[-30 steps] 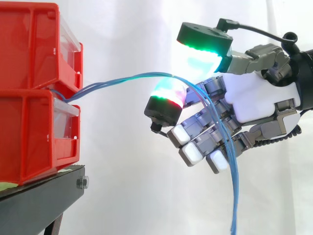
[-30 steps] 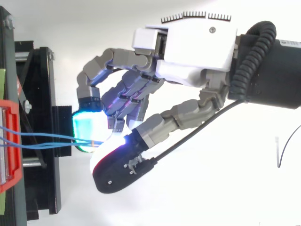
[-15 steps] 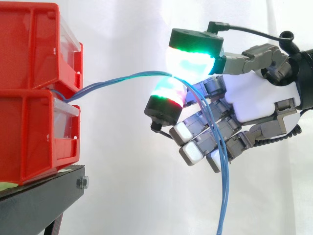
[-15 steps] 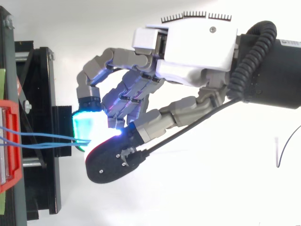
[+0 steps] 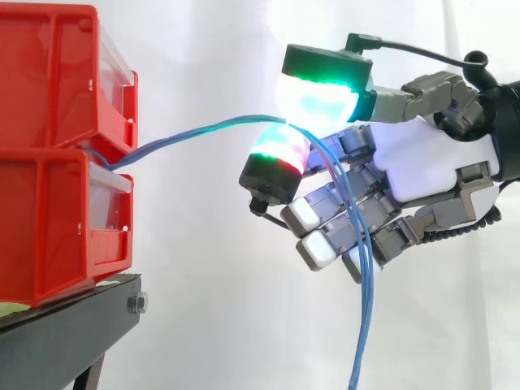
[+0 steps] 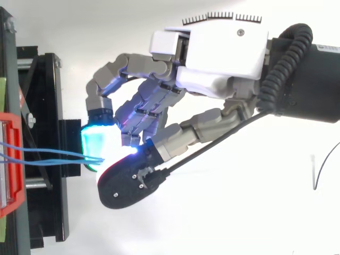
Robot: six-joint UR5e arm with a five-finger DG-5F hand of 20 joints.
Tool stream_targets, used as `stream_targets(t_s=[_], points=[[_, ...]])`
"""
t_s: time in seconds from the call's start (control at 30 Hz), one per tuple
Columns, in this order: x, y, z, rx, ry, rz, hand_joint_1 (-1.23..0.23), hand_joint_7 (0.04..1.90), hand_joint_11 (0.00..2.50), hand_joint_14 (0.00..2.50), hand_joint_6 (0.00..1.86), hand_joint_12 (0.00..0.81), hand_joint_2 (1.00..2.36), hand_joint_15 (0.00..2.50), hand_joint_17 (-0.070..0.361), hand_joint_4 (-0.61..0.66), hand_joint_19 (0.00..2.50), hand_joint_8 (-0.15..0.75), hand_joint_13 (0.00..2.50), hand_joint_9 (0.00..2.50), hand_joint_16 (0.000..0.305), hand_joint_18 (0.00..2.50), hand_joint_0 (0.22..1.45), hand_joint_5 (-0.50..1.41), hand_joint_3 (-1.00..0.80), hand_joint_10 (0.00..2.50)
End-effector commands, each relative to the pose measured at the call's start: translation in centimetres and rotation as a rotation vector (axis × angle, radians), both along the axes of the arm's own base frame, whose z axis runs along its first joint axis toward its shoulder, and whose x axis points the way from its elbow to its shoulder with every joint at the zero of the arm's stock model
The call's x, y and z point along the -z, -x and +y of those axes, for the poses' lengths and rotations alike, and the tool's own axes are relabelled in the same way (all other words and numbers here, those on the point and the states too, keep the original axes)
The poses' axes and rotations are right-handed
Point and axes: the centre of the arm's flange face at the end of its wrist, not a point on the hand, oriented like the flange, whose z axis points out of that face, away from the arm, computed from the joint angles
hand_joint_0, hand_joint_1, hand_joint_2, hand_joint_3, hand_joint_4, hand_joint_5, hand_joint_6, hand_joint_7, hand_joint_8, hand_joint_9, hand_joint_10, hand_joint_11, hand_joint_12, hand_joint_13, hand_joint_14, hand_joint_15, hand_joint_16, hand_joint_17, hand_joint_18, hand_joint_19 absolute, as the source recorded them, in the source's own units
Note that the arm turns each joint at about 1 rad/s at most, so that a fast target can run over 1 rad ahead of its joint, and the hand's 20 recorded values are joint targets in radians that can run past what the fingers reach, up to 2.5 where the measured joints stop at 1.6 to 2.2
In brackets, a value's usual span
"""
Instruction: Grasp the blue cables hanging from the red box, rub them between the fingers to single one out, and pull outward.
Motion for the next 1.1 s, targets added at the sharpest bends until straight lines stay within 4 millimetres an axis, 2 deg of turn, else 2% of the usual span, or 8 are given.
stream_targets(t_s=[0.0,0.23,0.4,0.53,0.7,0.87,1.0,1.07], points=[[-0.1,0.0,0.0,0.001,-0.003,-0.002,-0.88,1.03,0.82,0.02,0.9,0.398,1.0,0.62,0.125,0.09,0.63,0.315,0.88,0.79,0.056,0.88,0.7,-0.21,-0.5,0.02],[0.01,-0.03,0.0,0.001,-0.003,-0.001,-0.94,1.03,0.86,0.02,0.9,0.393,1.0,0.61,0.126,0.12,0.57,0.313,0.89,0.8,0.056,0.9,0.73,-0.21,-0.5,0.02],[0.08,-0.01,0.12,-0.001,-0.003,0.001,-0.97,1.0,0.86,0.02,0.91,0.392,1.0,0.61,0.125,0.14,0.59,0.313,0.89,0.8,0.056,0.9,0.64,-0.22,-0.5,0.02],[-0.1,-0.01,0.12,-0.001,-0.003,-0.002,-0.91,1.03,0.87,0.02,0.9,0.406,1.0,0.62,0.128,0.18,0.62,0.34,0.91,0.87,0.057,0.91,0.54,-0.19,-0.5,0.02],[-0.1,-0.01,0.12,-0.001,-0.003,-0.002,-0.83,1.04,0.87,0.02,0.89,0.433,1.0,0.63,0.135,0.2,0.63,0.366,0.94,0.94,0.06,0.94,0.49,-0.18,-0.5,0.02],[0.01,-0.04,0.12,-0.001,-0.002,-0.001,-0.9,1.07,0.87,0.02,0.88,0.429,1.0,0.63,0.133,0.2,0.64,0.363,0.93,0.93,0.059,0.93,0.51,-0.17,-0.5,0.01],[0.08,-0.01,0.12,-0.002,0.0,0.001,-0.87,1.1,0.86,0.02,0.88,0.407,1.0,0.63,0.123,0.17,0.65,0.343,0.92,0.93,0.054,0.9,0.64,-0.17,-0.5,0.02],[-0.1,-0.01,0.12,-0.002,0.0,-0.002,-0.88,1.2,0.87,0.02,0.89,0.404,1.01,0.63,0.122,0.08,0.64,0.344,0.93,0.95,0.054,0.91,0.69,-0.17,-0.43,0.02]])
